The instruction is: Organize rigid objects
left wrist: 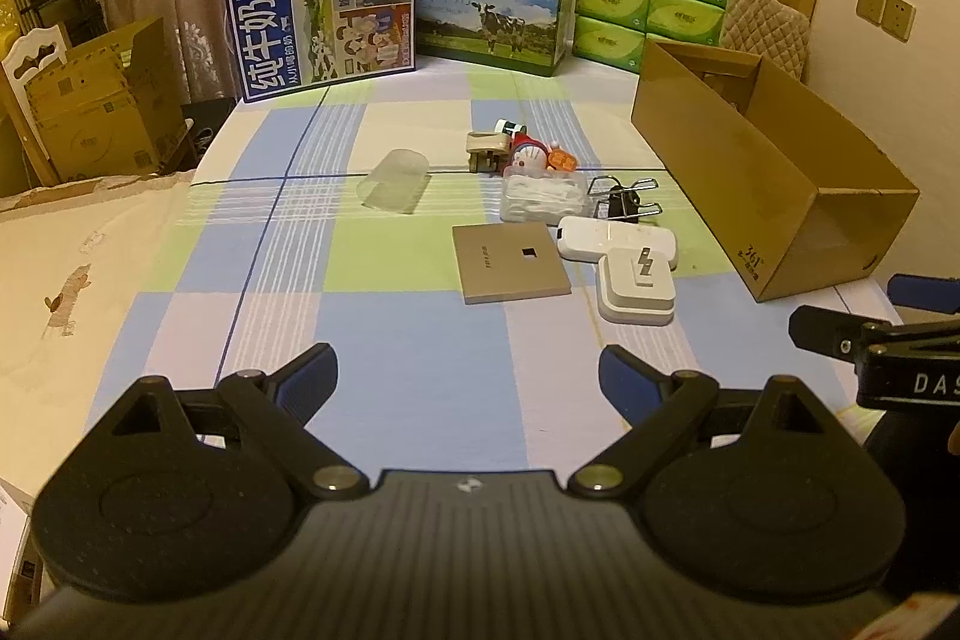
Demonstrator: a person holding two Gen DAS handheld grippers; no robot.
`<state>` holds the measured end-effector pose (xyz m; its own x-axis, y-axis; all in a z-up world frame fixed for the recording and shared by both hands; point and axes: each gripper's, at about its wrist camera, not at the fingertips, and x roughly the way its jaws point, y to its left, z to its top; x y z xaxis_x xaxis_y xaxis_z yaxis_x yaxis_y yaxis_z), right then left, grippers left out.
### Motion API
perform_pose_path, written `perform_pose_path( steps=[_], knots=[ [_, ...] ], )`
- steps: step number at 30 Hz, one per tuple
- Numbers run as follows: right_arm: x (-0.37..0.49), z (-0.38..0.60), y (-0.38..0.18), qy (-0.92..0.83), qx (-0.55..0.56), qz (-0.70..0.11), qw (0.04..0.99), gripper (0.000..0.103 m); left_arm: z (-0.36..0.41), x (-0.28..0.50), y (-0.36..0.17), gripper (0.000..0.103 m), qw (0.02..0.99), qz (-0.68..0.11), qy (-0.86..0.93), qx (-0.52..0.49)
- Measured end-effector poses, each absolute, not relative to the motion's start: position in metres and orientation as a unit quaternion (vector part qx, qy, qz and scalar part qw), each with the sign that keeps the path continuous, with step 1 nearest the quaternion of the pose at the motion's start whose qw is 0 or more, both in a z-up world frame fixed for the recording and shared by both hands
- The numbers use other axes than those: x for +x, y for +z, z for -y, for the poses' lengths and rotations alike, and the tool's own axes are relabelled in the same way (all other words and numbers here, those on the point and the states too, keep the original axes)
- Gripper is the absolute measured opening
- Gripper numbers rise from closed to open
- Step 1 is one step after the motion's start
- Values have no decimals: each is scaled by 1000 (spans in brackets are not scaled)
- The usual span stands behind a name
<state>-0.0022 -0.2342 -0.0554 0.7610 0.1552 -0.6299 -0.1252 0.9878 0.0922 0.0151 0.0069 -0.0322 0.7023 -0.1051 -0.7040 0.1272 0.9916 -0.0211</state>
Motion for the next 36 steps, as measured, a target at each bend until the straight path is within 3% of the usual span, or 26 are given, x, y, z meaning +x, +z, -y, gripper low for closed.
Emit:
perform_pose_path(
  steps=[16,29,36],
  knots=[
    [16,233,-65,69,33,-344,936,100,-2,46,-45,92,918,-388,-80,24],
    [68,225,-97,61,47,-358,931,100,-11,119,-73,91,917,-390,-81,36],
    [104,215,-127,60,54,-371,925,85,-19,164,-99,91,916,-394,-74,26]
  ],
)
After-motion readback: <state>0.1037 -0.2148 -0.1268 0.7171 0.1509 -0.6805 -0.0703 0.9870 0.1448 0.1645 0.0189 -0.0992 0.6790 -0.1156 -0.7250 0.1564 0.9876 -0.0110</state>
